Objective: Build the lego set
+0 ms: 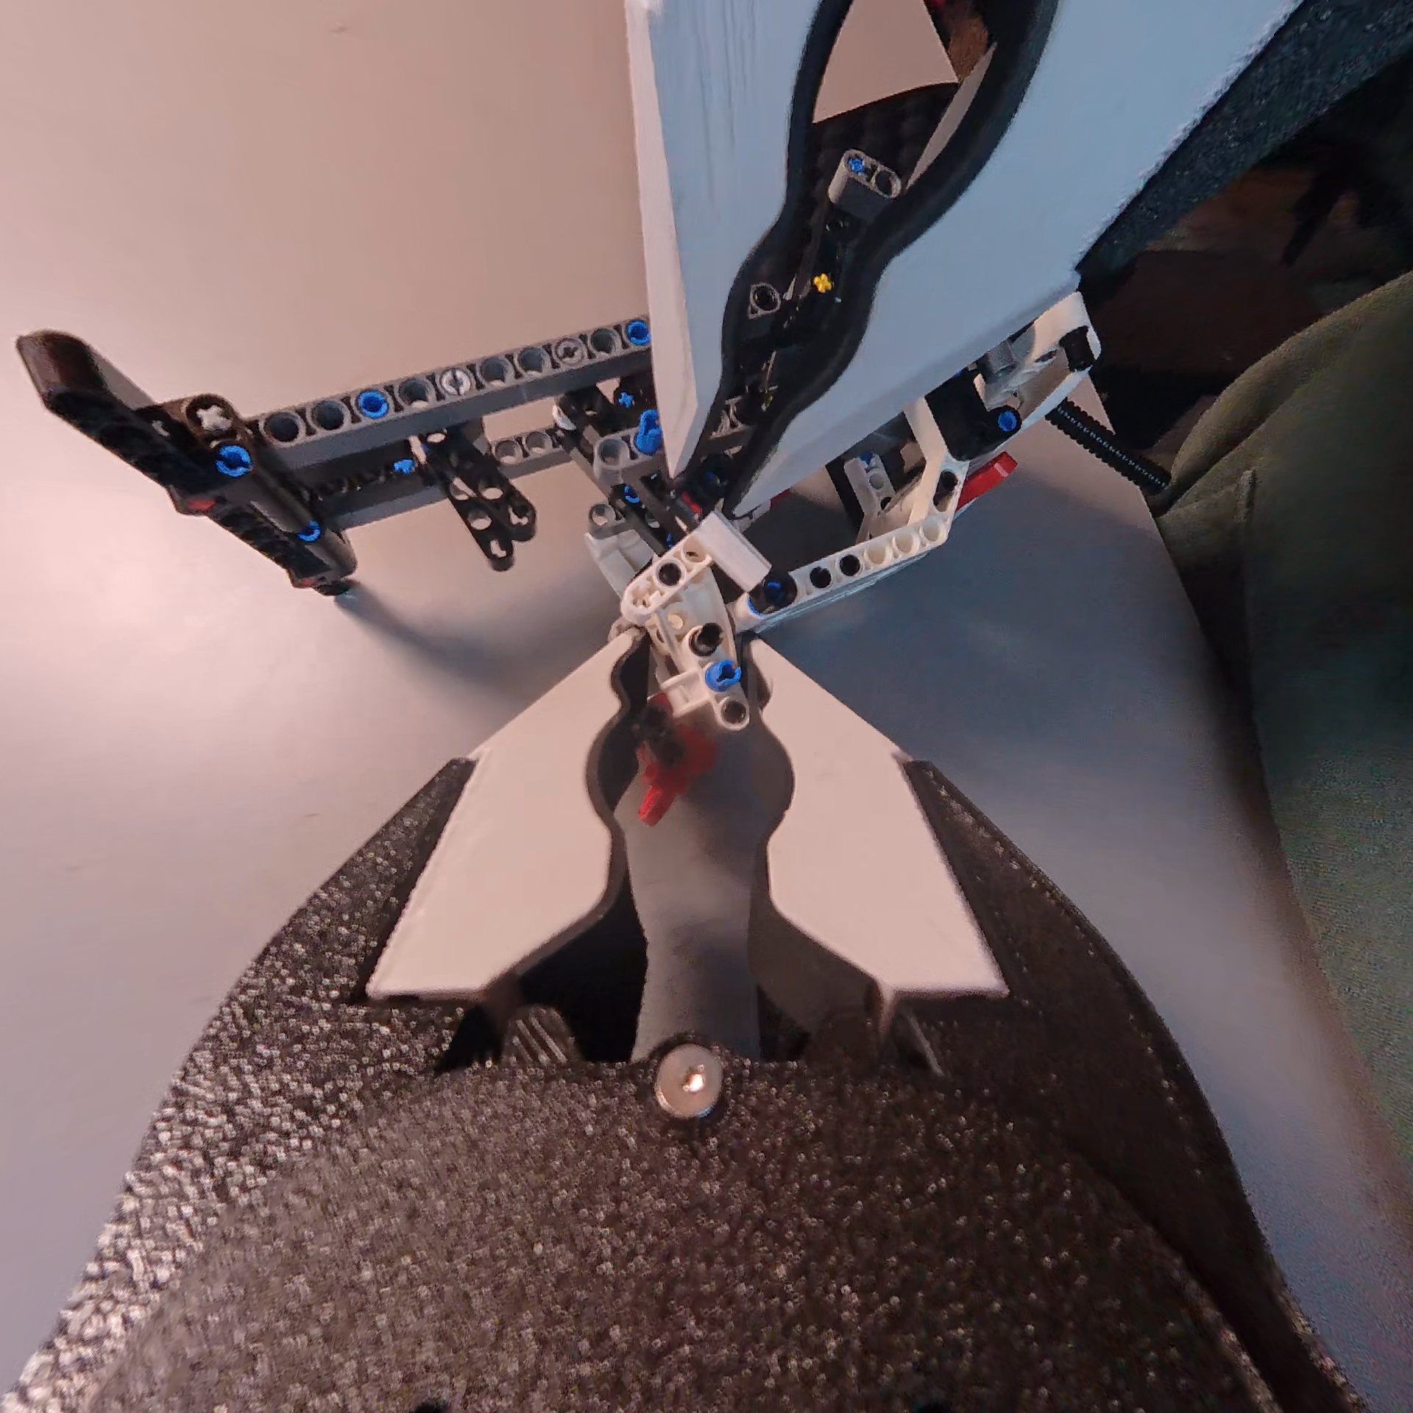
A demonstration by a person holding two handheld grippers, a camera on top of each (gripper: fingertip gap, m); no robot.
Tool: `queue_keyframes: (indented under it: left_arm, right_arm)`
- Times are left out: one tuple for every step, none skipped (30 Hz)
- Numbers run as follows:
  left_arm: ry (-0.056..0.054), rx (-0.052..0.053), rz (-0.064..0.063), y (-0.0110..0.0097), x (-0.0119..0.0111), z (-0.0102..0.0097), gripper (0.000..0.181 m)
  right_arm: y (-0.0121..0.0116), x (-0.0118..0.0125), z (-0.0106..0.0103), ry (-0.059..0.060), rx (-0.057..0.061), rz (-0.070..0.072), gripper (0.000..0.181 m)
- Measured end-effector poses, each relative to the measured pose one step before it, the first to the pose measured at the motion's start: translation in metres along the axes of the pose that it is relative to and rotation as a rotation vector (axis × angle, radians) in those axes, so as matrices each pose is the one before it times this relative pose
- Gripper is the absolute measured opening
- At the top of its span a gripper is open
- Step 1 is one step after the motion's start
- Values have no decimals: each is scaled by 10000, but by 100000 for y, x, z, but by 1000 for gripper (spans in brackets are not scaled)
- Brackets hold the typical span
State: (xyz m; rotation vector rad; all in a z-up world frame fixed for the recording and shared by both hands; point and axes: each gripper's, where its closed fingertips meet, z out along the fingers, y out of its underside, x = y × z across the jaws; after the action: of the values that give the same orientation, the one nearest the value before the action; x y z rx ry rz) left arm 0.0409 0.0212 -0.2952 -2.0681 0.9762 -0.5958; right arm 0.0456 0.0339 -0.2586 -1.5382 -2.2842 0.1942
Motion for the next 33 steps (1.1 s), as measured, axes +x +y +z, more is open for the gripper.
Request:
queue_keyframes:
  left_arm:
    - [-61,-7,-11,4,12,16,23]
    - [-53,-6,-21,-23,14,30,23]
    - [-43,-1,-34,-12,24,25,23]
    - [-39,-2,-27,-15,17,29,23]
    - [-30,-1,-22,-24,12,21,23]
    - [-19,7,-40,-2,1,11,23]
    - [-14,13,-59,3,2,-4,23]
    - [-21,10,-45,2,3,2,23]
    - [-38,7,-30,-6,-11,3,23]
    - [-49,3,-20,0,-5,3,23]
    - [-47,5,-29,-9,5,-2,23]
    - [-34,9,-58,-1,-14,6,23]
    - [-50,14,-55,-10,-2,2,23]
    - [-72,5,-20,-17,-8,12,23]
    - [-64,2,-24,-12,5,9,23]
    - [-40,7,-51,-10,-6,7,23]
    - [-25,11,-84,-9,-20,10,23]
    - [-53,19,-60,-10,-31,8,23]
    - [-79,-5,-19,-23,-42,29,23]
    - [-67,-29,8,-8,-7,8,23]
    - [-37,-13,-2,13,20,7,23]
    - [-22,4,-31,14,35,-17,23]
    - [-23,-9,-5,16,29,-19,23]
    - [-40,-17,20,21,15,-13,23]
    - [-38,-15,31,23,17,-17,23]
    - [-19,-8,23,11,8,-15,23]
    - [-16,-6,10,18,-15,-15,23]
    - [-18,-13,10,23,-24,-31,23]
    - [-9,-12,14,26,-8,-19,23]
    - [3,-2,-10,24,5,-29,23]
    - [10,3,-22,12,29,-3,23]
    - [-5,-3,2,19,28,-17,23]
    - [-18,-7,25,8,7,3,23]
  right_arm:
    - [43,1,5,55,39,-10,7]
    - [63,-10,-18,25,-2,-32,7]
    - [50,-9,-10,-10,-12,-11,7]
    - [66,-6,-22,-40,-42,-14,7]
    - [49,7,3,-24,-49,-66,7]
    - [26,-4,-4,-10,-32,-68,7]
    - [3,5,-1,-21,4,-54,7]
    - [15,-9,2,-56,32,23,7]
    - [25,8,7,-71,25,29,7]
    - [19,6,6,-70,20,26,6]
    - [-3,5,11,-34,26,14,6]
    - [12,4,10,-19,30,1,6]
    - [6,30,20,-51,56,53,6]
    - [31,-10,8,-93,55,92,7]
    - [17,4,-1,-43,45,34,7]
    - [-32,4,5,17,42,-2,7]
    - [-106,28,-4,60,52,-54,7]
    - [-85,67,2,87,-10,-33,7]
    - [-76,62,-19,80,-101,-34,8]
    - [-72,1,-27,64,-129,-160,8]
    - [-84,17,8,108,-125,-186,11]
    - [-119,-164,94,8,-113,-174,22]
    - [-170,-273,125,-103,-59,-93,25]
    - [-219,1,38,15,-15,-45,24]
    - [14,80,-14,22,-163,-90,26]
    - [-11,51,-47,-16,-139,-72,25]
    - [8,-123,19,-99,-139,-46,20]
    - [20,170,53,129,-125,-104,17]
    - [91,185,-34,123,-135,-187,12]
    - [64,95,-38,-13,-102,-21,9]
    - [9,-46,-13,-144,-34,122,9]
    - [9,-29,-9,-110,-25,72,9]
    - [-7,-12,16,-39,-38,-6,9]
